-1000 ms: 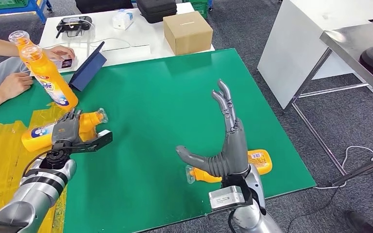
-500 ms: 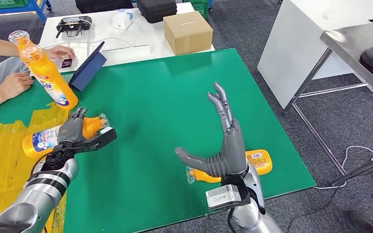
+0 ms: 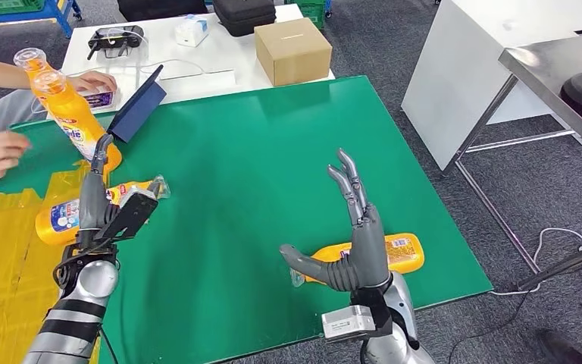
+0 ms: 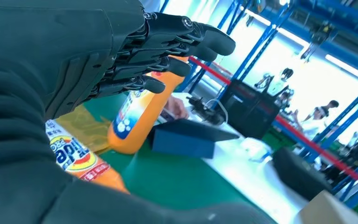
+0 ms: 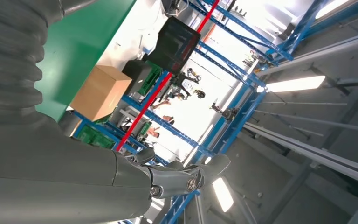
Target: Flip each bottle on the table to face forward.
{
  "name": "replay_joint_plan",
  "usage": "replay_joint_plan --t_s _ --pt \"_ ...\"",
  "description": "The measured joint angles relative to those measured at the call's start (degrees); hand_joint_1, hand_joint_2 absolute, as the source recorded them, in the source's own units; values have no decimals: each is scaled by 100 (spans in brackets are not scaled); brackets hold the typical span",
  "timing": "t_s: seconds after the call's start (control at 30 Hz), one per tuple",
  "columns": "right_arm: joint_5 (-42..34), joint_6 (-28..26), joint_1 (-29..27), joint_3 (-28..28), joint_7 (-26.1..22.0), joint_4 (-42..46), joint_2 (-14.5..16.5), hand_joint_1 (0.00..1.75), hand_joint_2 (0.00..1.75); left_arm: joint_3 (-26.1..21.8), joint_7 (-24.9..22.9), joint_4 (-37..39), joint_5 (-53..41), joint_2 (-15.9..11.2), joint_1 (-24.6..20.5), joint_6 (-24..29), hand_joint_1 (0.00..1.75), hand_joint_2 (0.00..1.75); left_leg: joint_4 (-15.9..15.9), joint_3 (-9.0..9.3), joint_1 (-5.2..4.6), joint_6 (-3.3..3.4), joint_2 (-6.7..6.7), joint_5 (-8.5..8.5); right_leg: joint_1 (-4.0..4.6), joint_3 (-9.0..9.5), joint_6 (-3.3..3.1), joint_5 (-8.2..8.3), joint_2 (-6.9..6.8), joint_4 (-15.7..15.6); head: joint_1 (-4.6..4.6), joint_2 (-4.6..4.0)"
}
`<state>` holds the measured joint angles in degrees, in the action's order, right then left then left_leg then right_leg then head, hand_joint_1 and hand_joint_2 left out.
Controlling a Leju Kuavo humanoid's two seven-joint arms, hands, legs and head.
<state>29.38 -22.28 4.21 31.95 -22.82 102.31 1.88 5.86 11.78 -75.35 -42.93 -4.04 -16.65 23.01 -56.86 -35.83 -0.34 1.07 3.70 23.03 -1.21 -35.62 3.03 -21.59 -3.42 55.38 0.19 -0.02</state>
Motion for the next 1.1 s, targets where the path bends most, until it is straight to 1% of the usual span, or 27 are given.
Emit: replay_joint_plan --t_s 0.13,0.27,0.33,0.4,0.47,0.57,0.67,0.83,0.97,1.1 --pt "25 0 -18 0 13 0 -22 0 175 -21 53 -286 85 10 103 -15 0 175 0 1 0 -1 0 -3 0 1 1 2 0 0 0 0" --pt "516 7 -54 -7 272 -1 -62 0 175 -52 345 -587 725 42 288 -235 0 175 0 1 0 -1 1 -4 0 2 1 2 0 1 -1 0" --pt "1083 108 -99 -24 652 -11 -130 0 175 -64 374 -828 1025 58 454 -509 0 175 0 0 0 0 0 -3 -1 2 0 1 0 0 -1 0" --pt "1762 261 -135 -50 1122 -51 -248 0 175 -69 364 -1078 1337 76 637 -900 0 175 0 -2 -1 1 -1 0 -1 1 0 0 0 0 -1 0" --pt "2196 331 -177 -111 1427 -137 -377 0 175 -70 386 -1277 1654 97 811 -1271 0 175 0 -3 -2 2 -2 1 -2 0 0 -1 -1 -1 -1 0" --pt "2576 398 -263 -294 1776 -341 -570 0 175 -67 494 -1534 2101 143 1064 -1687 0 175 0 -4 -3 4 -3 4 -3 0 1 -2 -1 -2 -1 0" --pt "2824 566 -337 -550 2066 -625 -752 0 175 -49 568 -1713 2269 198 1234 -1850 0 175 0 -4 -4 5 -5 5 -3 0 2 -1 -1 -3 -1 0" --pt "3084 898 -388 -961 2270 -1203 -994 0 175 77 601 -1883 2355 267 1342 -1959 0 175 0 -3 -4 5 -7 4 -3 1 4 1 -2 -3 -2 0" --pt "3100 1046 -382 -1199 2269 -1620 -1112 0 175 211 605 -1907 2370 304 1346 -1975 0 175 0 -3 -3 5 -7 4 -3 2 4 2 -2 -3 -2 0" --pt "3018 1176 -334 -1338 2206 -1943 -1164 0 175 319 607 -1907 2370 319 1328 -2023 0 175 0 -3 -3 5 -6 4 -2 1 4 1 -2 -2 -2 0"
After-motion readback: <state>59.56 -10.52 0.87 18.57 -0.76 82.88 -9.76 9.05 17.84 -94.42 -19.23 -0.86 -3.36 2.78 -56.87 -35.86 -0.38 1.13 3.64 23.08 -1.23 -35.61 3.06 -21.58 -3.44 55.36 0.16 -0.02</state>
